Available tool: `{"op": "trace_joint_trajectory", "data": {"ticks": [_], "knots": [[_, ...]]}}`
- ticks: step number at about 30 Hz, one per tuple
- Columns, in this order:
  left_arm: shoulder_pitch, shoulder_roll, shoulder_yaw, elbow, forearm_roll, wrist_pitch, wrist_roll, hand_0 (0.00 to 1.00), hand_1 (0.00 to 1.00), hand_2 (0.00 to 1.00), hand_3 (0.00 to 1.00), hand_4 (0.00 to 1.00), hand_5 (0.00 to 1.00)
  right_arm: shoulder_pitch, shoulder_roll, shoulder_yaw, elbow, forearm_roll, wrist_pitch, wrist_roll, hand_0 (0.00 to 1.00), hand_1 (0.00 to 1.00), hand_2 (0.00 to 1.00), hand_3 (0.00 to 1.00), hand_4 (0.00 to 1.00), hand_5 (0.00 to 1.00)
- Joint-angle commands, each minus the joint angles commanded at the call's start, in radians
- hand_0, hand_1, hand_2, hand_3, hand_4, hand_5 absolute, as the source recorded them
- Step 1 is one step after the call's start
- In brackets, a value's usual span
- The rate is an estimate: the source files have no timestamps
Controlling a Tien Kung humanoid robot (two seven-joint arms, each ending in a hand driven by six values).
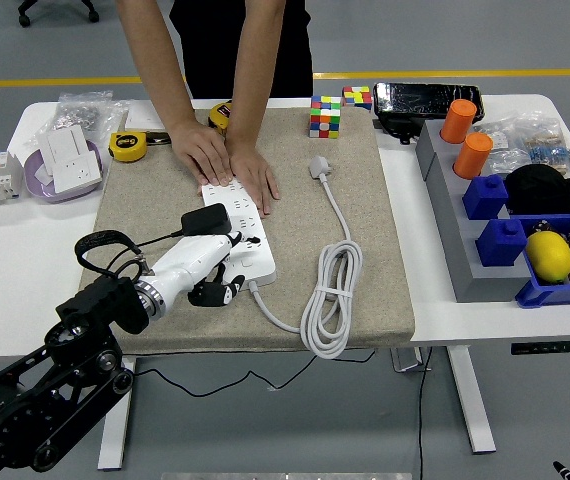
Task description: Pick up the plug,place it near the board,insert it into the board,press the button
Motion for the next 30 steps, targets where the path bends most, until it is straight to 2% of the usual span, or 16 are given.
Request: {"op": "trace_joint_trajectory", "data": {"ticks": [9, 30], "knots": [[-0.006, 0.008, 0.0, 0.005, 0.004, -0.04, 0.021, 0.161, 0.041, 0.163, 0.853, 0.503, 0.002, 0.003, 0.0, 0.0, 0.0, 0.001, 0.0, 0.001, 0.891, 0.789, 0.76, 0.793, 0.998, 0.998], [0.002, 0.01, 0.012, 0.016, 0.002, -0.049, 0.028, 0.161, 0.04, 0.163, 0.823, 0.496, 0.002, -0.001, 0.0, 0.002, 0.0, -0.005, 0.001, 0.0, 0.892, 0.79, 0.76, 0.794, 0.998, 0.998]]}}
